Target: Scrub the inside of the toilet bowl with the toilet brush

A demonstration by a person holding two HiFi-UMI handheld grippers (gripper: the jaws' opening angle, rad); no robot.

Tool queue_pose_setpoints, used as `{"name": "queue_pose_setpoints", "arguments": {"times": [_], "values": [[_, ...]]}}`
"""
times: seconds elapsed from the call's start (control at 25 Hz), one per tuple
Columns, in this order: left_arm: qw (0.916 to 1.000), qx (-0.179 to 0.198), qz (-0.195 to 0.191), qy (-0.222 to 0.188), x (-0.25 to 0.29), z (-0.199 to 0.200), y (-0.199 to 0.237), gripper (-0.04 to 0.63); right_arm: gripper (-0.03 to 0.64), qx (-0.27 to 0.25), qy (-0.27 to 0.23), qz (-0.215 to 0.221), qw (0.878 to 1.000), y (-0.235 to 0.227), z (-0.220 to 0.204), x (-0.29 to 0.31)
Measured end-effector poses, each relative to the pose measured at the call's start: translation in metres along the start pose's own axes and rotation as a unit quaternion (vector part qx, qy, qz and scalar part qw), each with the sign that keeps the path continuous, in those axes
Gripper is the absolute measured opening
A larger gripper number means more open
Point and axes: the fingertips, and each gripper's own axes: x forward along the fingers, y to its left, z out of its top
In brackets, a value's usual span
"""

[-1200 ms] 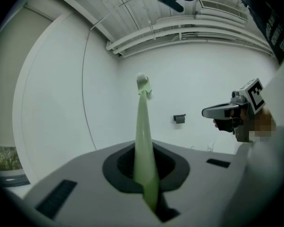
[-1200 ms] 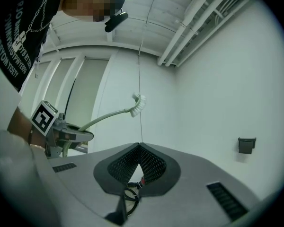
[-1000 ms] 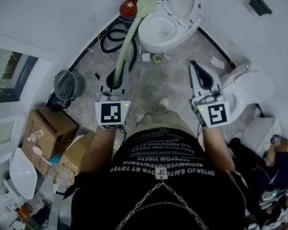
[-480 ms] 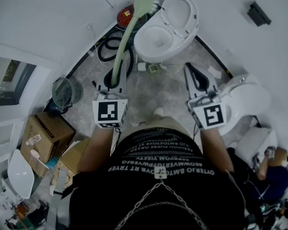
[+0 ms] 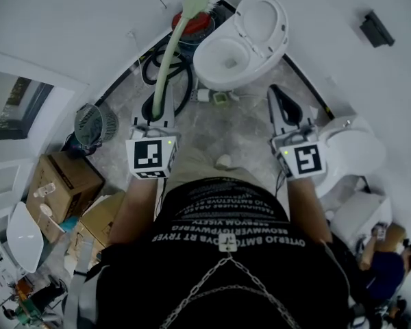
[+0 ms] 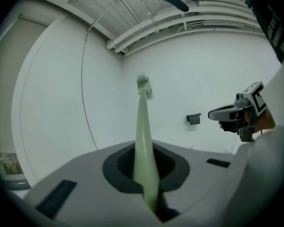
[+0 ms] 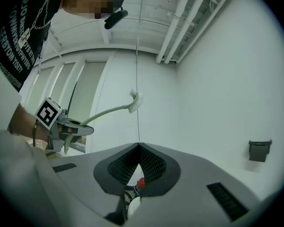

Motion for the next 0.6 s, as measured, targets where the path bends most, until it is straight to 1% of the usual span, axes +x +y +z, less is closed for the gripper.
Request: {"name": "queue_pose_setpoints", "arguments": {"times": [0.16,0.36,0.48,0.6], "values": [[0.9999,-0.01,0.001,0.005,0.003,-0.002,-0.003,0.002,0.003,0.004,0.008,0.005,1.0,-0.006,-0.007,-0.002],[1.0,-0.003,-0.001,0.004,0.007,0.002,-0.004,0.002,0.003,0.011,0.006,0.005,1.0,-0.011,-0.009,0.004],[0.9999,0.007,0.001,0.013,0.011,-0.004,0.003,0.002,0.003,0.012,0.004,0.003,1.0,-0.014,-0.011,0.013],[0.9998,0.001,0.003,0.02,0.018,-0.008,0.013,0.002,0.003,0.014,0.006,0.003,1.0,-0.017,-0.013,0.025]]}}
